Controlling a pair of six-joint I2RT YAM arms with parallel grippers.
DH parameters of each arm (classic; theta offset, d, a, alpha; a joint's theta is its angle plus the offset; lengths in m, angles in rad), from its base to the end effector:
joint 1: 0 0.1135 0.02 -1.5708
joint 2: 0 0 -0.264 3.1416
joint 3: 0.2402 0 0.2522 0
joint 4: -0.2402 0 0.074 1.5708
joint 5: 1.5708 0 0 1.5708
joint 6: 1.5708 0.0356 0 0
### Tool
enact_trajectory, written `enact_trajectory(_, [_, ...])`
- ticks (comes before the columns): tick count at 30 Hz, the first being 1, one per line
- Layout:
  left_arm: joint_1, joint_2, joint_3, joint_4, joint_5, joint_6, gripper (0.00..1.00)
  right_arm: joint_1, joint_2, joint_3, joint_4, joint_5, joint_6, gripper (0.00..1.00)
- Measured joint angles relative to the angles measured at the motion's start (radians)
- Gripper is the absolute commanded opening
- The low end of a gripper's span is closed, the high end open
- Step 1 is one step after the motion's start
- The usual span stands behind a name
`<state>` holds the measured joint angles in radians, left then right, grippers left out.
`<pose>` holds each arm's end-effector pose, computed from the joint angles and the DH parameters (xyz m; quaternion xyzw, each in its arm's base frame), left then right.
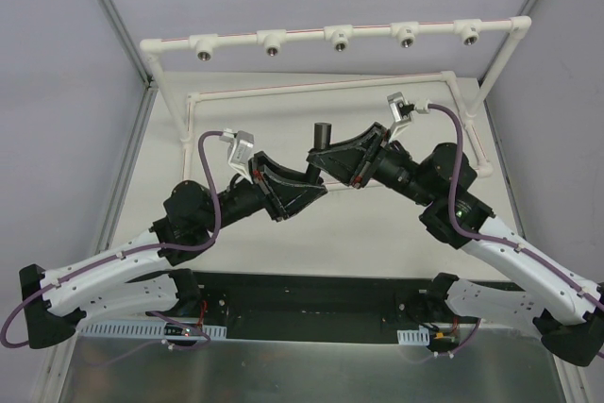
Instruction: Install the water faucets
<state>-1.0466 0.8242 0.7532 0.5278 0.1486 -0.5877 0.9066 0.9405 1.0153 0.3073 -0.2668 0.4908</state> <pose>0.0892 -0.1648 0.3979 0.1813 0.4990 -0.6441 0.5506 0.1188 0.1670 0.4453 -0.2224 0.5203 0.5852 0.5808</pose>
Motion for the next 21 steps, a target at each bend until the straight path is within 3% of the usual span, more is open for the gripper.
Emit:
enact_trajectory(5, [0.0, -0.008, 0.0, -0.005, -0.012, 0.021, 0.0, 0.001, 0.0, 0.0, -0.006, 0.027, -0.001, 0.02])
enact_trajectory(10, [-0.004, -0.02, 0.0, -0.042, -0.078, 0.151, 0.0, 0.01, 0.009, 0.0, -0.018, 0.08, 0.002, 0.01])
enact_trajectory(21, [0.007, 0.102, 0.107, -0.221, -0.34, 0.72, 0.0, 0.018, 0.151, 0.08, -0.105, 0.4, 0.003, 0.02])
